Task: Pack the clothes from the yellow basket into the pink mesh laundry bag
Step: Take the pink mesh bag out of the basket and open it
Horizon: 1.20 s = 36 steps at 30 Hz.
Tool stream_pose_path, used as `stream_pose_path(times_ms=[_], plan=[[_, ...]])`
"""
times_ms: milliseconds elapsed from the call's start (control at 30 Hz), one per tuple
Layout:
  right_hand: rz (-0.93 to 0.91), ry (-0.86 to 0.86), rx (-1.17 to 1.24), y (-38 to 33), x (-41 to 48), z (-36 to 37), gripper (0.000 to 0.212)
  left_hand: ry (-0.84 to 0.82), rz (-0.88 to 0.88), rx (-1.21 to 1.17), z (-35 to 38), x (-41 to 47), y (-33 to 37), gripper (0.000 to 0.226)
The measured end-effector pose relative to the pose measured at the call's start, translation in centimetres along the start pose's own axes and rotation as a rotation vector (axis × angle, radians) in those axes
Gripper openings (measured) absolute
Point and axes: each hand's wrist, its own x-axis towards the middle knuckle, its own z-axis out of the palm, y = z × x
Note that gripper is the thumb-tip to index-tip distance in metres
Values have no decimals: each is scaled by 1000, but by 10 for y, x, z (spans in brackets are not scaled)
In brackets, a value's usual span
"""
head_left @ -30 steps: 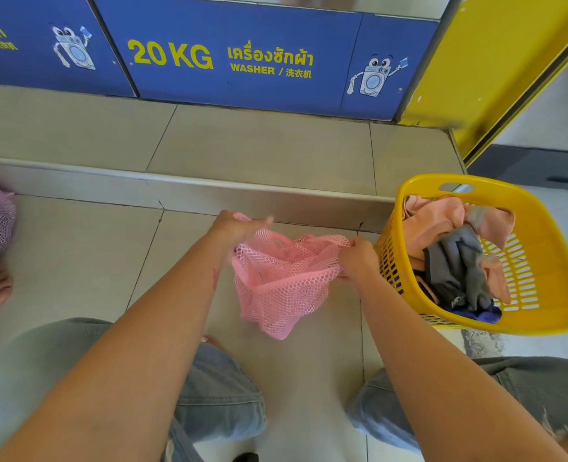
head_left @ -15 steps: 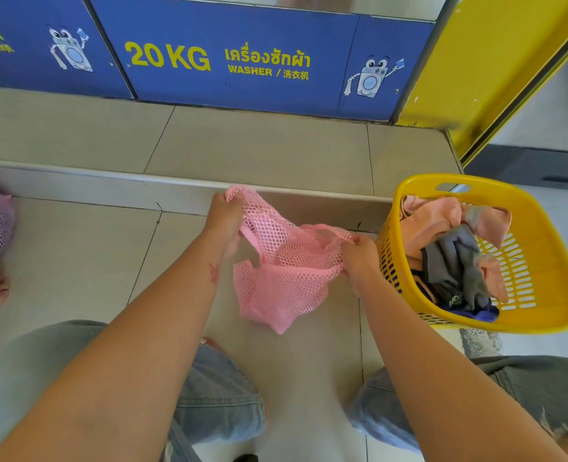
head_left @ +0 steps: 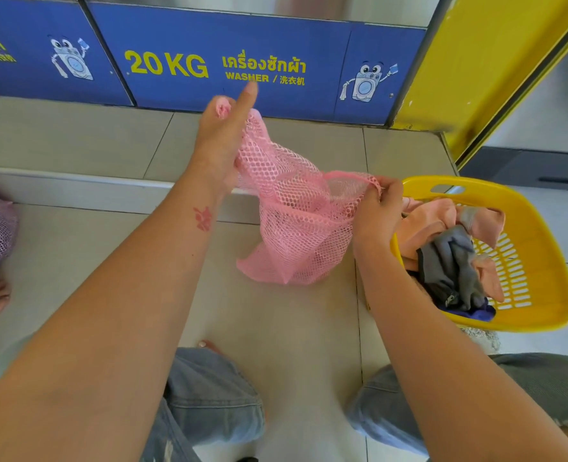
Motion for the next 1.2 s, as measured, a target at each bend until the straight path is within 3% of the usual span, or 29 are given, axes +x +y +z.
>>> stream_pose_path(times_ms=[67,167,267,367,433,533,733,867,1033,1200], plan=[[15,12,-107,8,-4,-3,16,44,119,459,-6,0,-10,42],[133,-82,-375,30,-15,-8,18,-28,203,1214,-28,-6,-45,30],[235,-246,-601,56,-29,-13,24,-82,185,1509,-53,-22,-80,28],[285,-381,-768,77,-37,-18,36,10,247,1636,-72,-33,-98,32],[294,-427,-852,85,-40,-20,45,158,281,1569,-78,-34,-100,33],[250,-360,-933,89,-42,-22,45,323,297,1343,-73,-30,-93,31],[125,-334,-1000,72,-36,-4,20,314,252,1027,-41,-13,-77,13],[158,-343,-623,36,-15,6,18,289,309,898,-22,-12,-64,20],[-43,-22,-161,-25,-4,6,17,446,535,602,-4,-20,-32,20],[-150,151,37,-53,-5,4,20,503,819,378,5,-19,3,20]])
